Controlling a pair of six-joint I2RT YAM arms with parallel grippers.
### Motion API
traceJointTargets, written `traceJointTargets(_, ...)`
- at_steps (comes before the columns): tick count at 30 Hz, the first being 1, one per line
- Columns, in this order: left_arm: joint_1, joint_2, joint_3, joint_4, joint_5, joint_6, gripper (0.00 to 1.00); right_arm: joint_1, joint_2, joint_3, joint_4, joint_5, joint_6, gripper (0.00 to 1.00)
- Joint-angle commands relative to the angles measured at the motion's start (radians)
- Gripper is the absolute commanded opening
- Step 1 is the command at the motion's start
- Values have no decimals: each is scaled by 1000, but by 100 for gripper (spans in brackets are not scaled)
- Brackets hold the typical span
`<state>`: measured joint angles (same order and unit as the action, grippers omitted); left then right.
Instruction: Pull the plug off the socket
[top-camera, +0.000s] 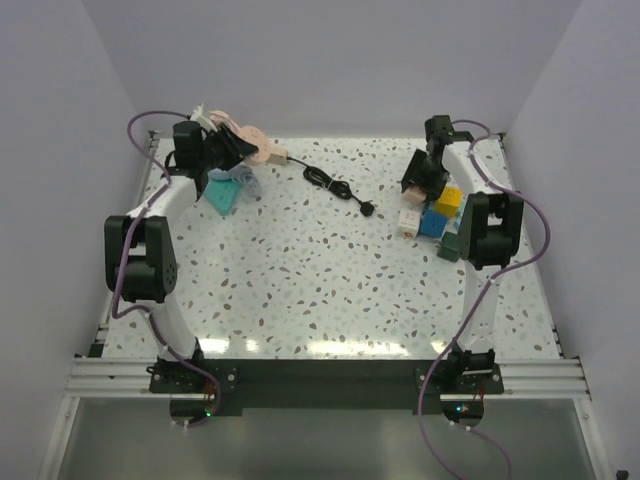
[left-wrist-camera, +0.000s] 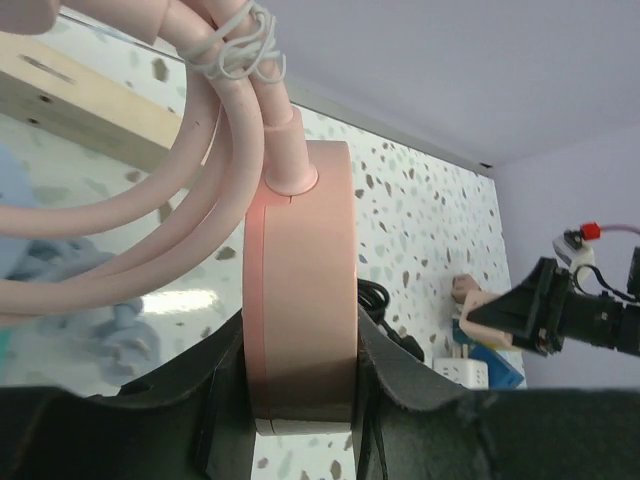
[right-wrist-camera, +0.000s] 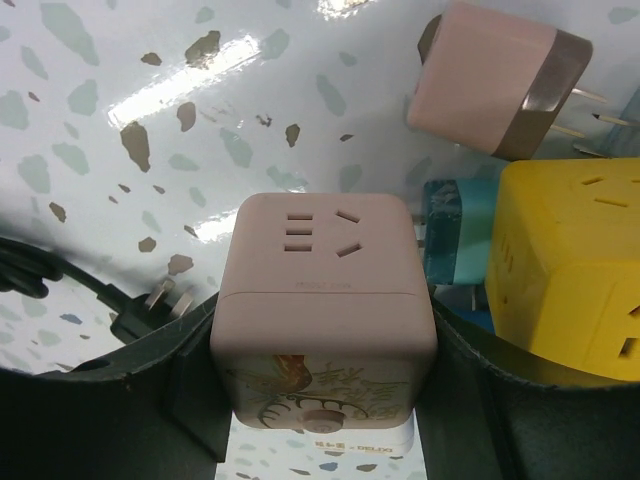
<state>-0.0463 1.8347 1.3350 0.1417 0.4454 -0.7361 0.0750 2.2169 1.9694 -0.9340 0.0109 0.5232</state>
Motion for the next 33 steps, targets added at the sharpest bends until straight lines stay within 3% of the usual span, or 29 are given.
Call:
traceJointTargets(1, 74, 73, 82, -11, 27, 46, 0, -11, -25, 66, -2, 43, -5, 0)
traceJointTargets(6, 137, 196, 144, -22, 32, 50, 0, -12, -10, 28, 18, 50, -9, 0)
traceJointTargets(9, 152, 248, 188, -45, 24, 70, 5, -14, -14, 5, 29, 55, -15, 3)
traceJointTargets(10, 154, 256, 200, -50, 15, 79, 11, -14, -13, 3, 27, 55, -22, 5)
traceJointTargets(12, 154, 273, 208, -53, 7, 87, 25, -15, -17, 2, 20, 52, -25, 21)
traceJointTargets(13, 158, 278, 216, -57, 0, 87, 40, -15, -19, 6, 15, 49, -29, 28)
traceJointTargets(14, 158, 281, 217, -60, -1, 87, 48, -17, -29, 9, 9, 44, -32, 52)
traceJointTargets(17, 161, 256, 213, -71, -27, 92, 72, -15, -86, 5, 21, 41, -37, 78)
traceJointTargets(18, 161, 247, 208, -77, -31, 92, 78, -17, -98, 11, 15, 44, -38, 94)
traceJointTargets(19, 163, 238, 204, -80, -39, 92, 90, -15, -129, 16, 14, 46, -40, 99)
traceJointTargets(21, 163, 203, 196, -91, -39, 90, 100, -17, -158, 22, -2, 49, -42, 99)
traceJointTargets(28, 160, 7, 121, -99, 18, 86, 100, -15, -376, -61, 50, -2, -64, 99)
traceJointTargets(33, 158, -175, -12, -82, 85, 99, 100, -14, -613, -279, 196, -142, -83, 99)
